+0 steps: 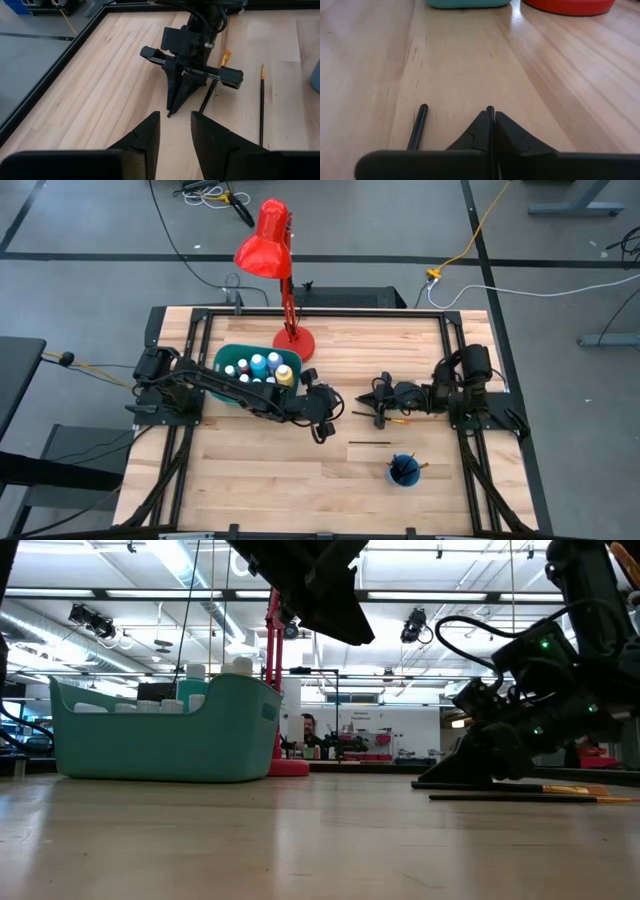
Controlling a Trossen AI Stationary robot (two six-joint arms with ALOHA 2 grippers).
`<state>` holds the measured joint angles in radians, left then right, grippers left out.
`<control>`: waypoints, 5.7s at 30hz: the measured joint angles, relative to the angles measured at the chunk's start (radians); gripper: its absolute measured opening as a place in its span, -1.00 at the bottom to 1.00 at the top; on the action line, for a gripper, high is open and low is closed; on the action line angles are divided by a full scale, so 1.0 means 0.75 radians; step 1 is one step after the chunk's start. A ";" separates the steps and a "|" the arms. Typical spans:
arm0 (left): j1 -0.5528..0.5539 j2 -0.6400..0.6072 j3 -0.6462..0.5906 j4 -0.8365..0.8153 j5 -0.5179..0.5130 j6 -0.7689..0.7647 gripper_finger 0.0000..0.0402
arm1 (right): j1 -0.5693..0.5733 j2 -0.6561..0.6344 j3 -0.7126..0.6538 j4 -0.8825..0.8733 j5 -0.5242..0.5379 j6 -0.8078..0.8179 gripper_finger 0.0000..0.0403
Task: Pick & Place Paint Supplies
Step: Put the silver paint brush into the blue cup, then put the gold paint brush into the blue cup
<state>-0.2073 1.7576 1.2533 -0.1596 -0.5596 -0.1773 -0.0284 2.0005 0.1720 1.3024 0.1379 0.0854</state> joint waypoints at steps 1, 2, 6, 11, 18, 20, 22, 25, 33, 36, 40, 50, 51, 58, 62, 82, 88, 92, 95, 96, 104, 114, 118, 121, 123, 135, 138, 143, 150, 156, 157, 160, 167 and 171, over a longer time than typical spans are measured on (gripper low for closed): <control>0.000 0.000 0.000 0.000 0.000 -0.001 -0.43 | -0.001 0.004 -0.001 0.017 -0.002 0.002 -0.89; 0.000 0.000 0.000 0.000 0.000 -0.001 -0.43 | -0.001 0.007 -0.002 0.032 -0.004 0.001 -0.89; 0.000 0.000 0.000 0.001 0.000 -0.006 -0.43 | -0.004 0.001 -0.005 0.084 -0.059 0.065 -0.93; 0.000 0.000 0.000 0.001 0.000 -0.008 -0.43 | -0.001 -0.074 -0.006 0.031 -0.115 0.109 -0.93; 0.000 0.000 0.000 0.001 0.005 -0.014 -0.43 | 0.001 -0.278 -0.005 -0.118 -0.152 0.094 -0.93; 0.000 0.000 0.000 0.001 0.006 -0.014 -0.43 | 0.000 -0.358 -0.005 -0.193 -0.150 0.086 -0.93; 0.001 0.000 0.000 0.001 0.006 -0.014 -0.43 | 0.000 -0.441 0.009 -0.287 -0.150 0.081 -0.93; 0.000 0.000 0.000 0.001 0.006 -0.014 -0.43 | 0.004 -0.583 0.071 -0.540 -0.150 0.059 -0.93; 0.001 0.000 0.000 0.000 0.031 -0.014 -0.43 | 0.104 -0.864 0.538 -1.732 -0.091 -0.073 -0.93; 0.000 0.000 0.000 0.001 0.055 -0.014 -0.43 | 0.147 -0.914 0.704 -2.036 -0.090 -0.080 -0.93; -0.002 0.000 0.000 0.001 0.066 -0.014 -0.43 | 0.204 -0.943 0.910 -2.395 -0.090 -0.015 -0.92; -0.002 0.000 0.000 0.002 -0.002 -0.015 -0.43 | 0.418 -0.944 1.239 -2.920 -0.172 0.227 -0.92; -0.002 0.000 0.000 0.002 -0.001 -0.015 -0.43 | 0.443 -0.944 1.254 -2.935 -0.177 0.263 -0.92; -0.003 0.000 0.000 0.002 -0.015 -0.027 -0.43 | 0.604 -0.944 1.266 -2.953 -0.340 0.449 -0.92; -0.003 0.000 0.000 0.002 -0.072 -0.047 -0.43 | 0.690 -0.944 1.266 -2.978 -0.391 0.574 -0.92; -0.002 0.000 0.001 0.178 -0.059 -0.097 -0.43 | 0.873 -0.668 1.266 -2.980 -0.454 0.574 -0.87; -0.002 0.000 0.001 0.178 0.009 -0.090 -0.43 | 0.871 -0.623 1.266 -2.991 -0.478 0.523 -0.74; -0.003 0.000 0.001 0.177 0.009 -0.082 -0.43 | 0.868 -0.623 1.266 -2.985 -0.438 0.537 -0.62; -0.003 0.000 0.001 0.176 0.010 -0.082 -0.43 | 0.868 -0.624 1.266 -2.983 -0.410 0.537 -0.49; -0.003 0.000 0.001 0.176 0.010 -0.082 -0.43 | 0.868 -0.624 1.266 -2.981 -0.403 0.537 -0.44; -0.002 0.000 0.001 0.175 0.016 -0.082 -0.43 | 0.866 -0.624 1.266 -2.942 -0.404 0.537 -0.15; -0.002 0.000 0.001 0.171 0.043 -0.083 -0.43 | 0.848 -0.660 1.266 -2.877 -0.517 0.619 -0.10; -0.002 0.000 0.001 0.171 0.043 -0.083 -0.43 | 0.849 -0.699 1.266 -2.870 -0.524 0.668 -0.10; -0.002 0.000 0.001 0.171 0.053 -0.077 -0.43 | 0.849 -0.738 1.266 -2.869 -0.523 0.679 -0.11; -0.002 0.000 0.001 0.171 0.069 -0.035 -0.43 | 0.849 -0.769 1.266 -2.863 -0.521 0.678 -0.13; 0.029 0.297 -0.001 0.770 0.695 0.260 -0.43 | 0.848 -0.933 1.267 -2.818 -0.460 0.633 -0.20; 0.044 0.399 0.019 0.932 0.719 0.271 -0.43 | 0.848 -0.970 1.267 -2.819 -0.407 0.601 -0.20; 0.083 0.540 0.081 0.947 0.720 0.187 -0.43 | 0.847 -1.034 1.267 -2.822 -0.307 0.513 -0.20; 0.129 0.673 0.170 0.964 0.651 0.022 -0.43 | 0.822 -1.080 1.267 -2.824 -0.083 0.326 -0.19; 0.137 0.693 0.167 0.907 0.621 0.001 -0.43 | 0.770 -1.080 1.267 -2.877 0.150 0.184 -0.19; 0.137 0.694 0.166 0.908 0.622 0.002 -0.43 | 0.754 -1.084 1.267 -2.904 0.233 0.183 -0.19; 0.137 0.691 0.170 0.932 0.622 0.002 -0.43 | 0.703 -1.096 1.267 -2.977 0.459 0.189 -0.19; 0.137 0.625 0.167 0.876 0.637 -0.034 -0.43 | 0.638 -1.151 1.142 -2.915 0.535 0.233 -0.19; 0.136 0.578 0.167 0.818 0.638 -0.017 -0.43 | 0.581 -1.199 1.016 -2.847 0.384 0.293 -0.19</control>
<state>-0.1055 2.1910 1.3785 0.4537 -0.0814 -0.1899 0.4071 1.1012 0.9343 -0.8328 0.4258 0.3048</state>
